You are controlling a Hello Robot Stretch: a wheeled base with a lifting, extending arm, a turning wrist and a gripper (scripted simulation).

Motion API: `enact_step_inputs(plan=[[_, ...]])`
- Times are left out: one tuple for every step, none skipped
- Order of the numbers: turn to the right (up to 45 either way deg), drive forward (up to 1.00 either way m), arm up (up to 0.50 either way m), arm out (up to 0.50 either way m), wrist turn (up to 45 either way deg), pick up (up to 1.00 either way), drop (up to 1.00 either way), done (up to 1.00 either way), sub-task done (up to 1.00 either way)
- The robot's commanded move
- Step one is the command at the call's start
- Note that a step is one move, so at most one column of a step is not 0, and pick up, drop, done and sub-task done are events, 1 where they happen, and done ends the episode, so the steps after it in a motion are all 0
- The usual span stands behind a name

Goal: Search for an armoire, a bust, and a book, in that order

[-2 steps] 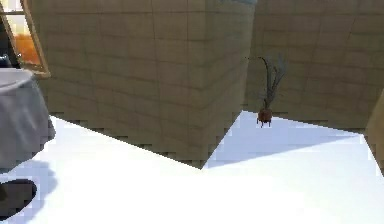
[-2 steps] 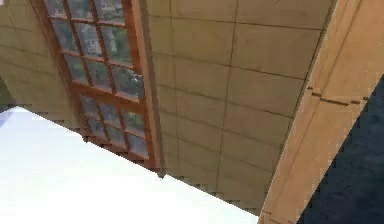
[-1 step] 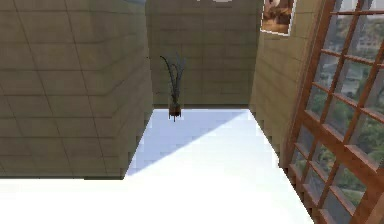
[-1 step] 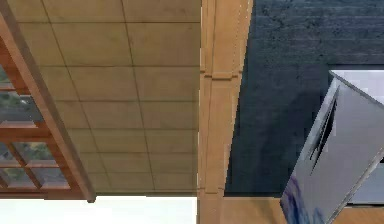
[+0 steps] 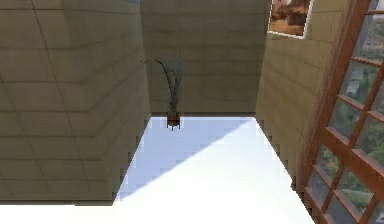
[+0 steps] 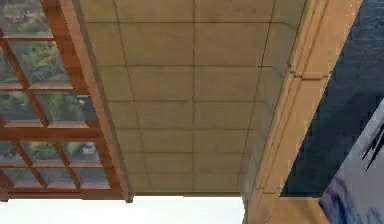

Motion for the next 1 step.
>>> enact_step_inputs(plan=[[-45.0, 0.00, 0.00, 0.00, 0.0, 0.00, 0.00, 0.00, 0.00]])
